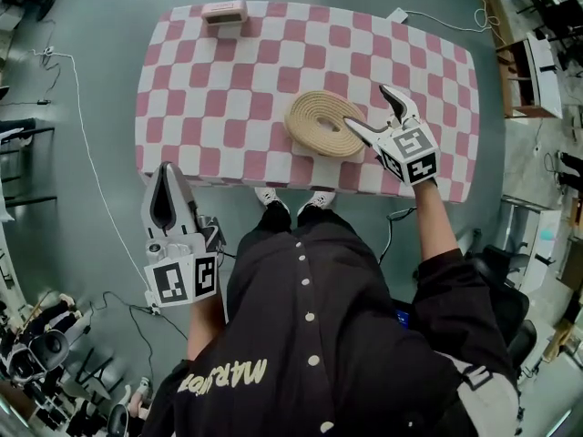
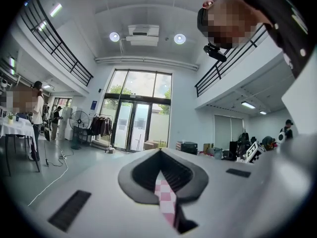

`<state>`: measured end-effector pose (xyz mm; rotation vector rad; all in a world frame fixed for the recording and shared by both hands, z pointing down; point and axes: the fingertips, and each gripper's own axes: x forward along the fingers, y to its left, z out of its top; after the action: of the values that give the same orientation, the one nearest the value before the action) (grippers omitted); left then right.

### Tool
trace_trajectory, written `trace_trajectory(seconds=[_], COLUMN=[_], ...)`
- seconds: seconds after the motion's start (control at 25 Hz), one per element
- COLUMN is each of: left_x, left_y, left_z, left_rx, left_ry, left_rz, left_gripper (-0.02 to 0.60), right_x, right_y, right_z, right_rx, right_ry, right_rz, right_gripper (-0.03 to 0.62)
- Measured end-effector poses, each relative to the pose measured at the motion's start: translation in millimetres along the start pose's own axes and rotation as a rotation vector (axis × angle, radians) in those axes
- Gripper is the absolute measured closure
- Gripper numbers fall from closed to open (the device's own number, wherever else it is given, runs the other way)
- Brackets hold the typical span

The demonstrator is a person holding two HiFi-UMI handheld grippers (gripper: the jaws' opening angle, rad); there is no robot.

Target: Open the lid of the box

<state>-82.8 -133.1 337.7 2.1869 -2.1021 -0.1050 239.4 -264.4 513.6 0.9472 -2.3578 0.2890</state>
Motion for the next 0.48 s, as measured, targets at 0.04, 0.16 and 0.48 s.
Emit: trace_trajectory(seconds=[0.04,0.16,0.48], left_x=[0,0,4], left_y=[1,4,6], left_z=[-2,-9,-30], left_rx=[-0.002,-0.007,-0.023], left_ry=[0.006,0.028,0.086], left_rz=[0.0,-0.004,-0.008], left_gripper=[0.572,0.572,0.572], right_x=[9,35,88], right_y=[2,10,18], right_z=[-6,-28,-91], right_rx=[-0.004,-0.017,-0.103], right_ry=[0.034,0.134,0.402], right_rz=[0.017,0.066,0.133], right_gripper=[0.174,0.172,0.172])
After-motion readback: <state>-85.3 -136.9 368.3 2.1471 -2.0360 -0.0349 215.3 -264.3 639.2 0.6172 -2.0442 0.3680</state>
